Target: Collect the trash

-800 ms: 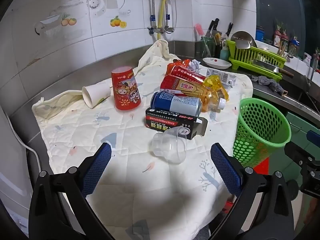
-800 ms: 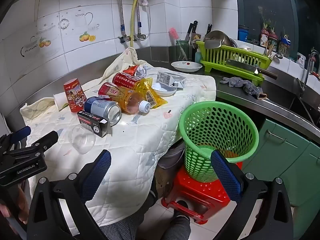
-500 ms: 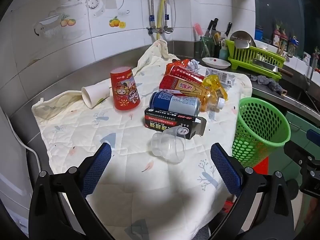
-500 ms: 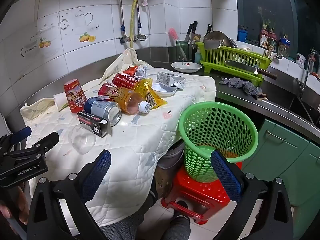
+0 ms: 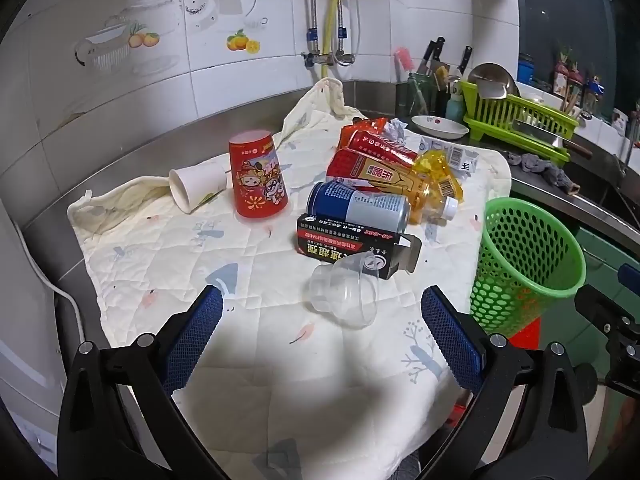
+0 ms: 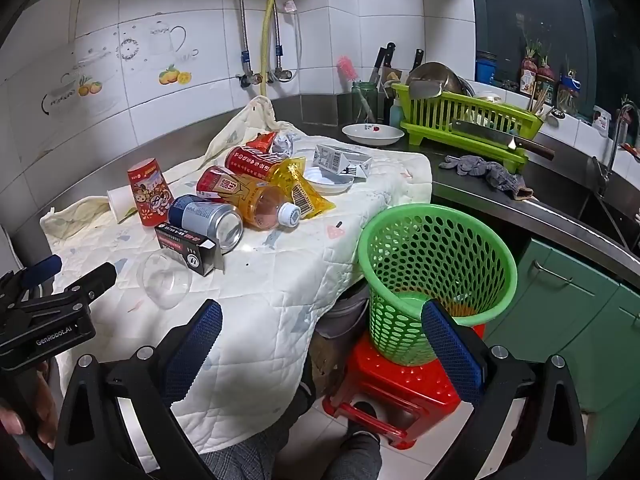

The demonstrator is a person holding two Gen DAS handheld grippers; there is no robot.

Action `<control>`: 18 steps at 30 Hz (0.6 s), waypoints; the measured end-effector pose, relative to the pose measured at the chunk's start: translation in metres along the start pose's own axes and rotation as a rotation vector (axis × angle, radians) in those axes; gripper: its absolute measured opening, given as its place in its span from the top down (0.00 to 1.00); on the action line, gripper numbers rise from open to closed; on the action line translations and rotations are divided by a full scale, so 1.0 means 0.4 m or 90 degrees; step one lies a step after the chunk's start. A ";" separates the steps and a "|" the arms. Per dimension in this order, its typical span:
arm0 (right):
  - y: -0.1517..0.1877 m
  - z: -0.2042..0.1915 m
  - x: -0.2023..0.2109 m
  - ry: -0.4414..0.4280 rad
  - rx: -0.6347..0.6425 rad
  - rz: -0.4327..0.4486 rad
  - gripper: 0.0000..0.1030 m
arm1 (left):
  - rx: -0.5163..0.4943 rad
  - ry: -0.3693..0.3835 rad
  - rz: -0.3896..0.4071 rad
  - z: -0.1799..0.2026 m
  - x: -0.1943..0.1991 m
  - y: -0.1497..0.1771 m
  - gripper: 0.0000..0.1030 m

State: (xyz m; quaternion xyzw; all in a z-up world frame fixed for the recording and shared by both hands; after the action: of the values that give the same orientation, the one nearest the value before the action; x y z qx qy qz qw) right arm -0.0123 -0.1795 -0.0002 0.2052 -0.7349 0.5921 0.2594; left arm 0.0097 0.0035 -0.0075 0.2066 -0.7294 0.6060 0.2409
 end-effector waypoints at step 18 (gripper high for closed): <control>-0.005 0.009 -0.003 0.002 -0.005 0.001 0.06 | 0.002 0.000 0.001 0.002 -0.001 -0.005 0.05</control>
State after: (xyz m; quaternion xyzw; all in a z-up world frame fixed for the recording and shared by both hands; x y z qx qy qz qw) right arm -0.0106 -0.1835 0.0001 0.2025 -0.7369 0.5898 0.2611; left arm 0.0112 0.0022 -0.0065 0.2061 -0.7288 0.6072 0.2401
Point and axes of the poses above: each gripper's, at about its wrist camera, not at the fingertips, and x roughly against the way its jaws point, z to its right, y to its underside, the point moved 1 cm from there along -x, roughly the way its jaws point, and after that the axes turned 8 degrees about -x, right-handed, at the moved point
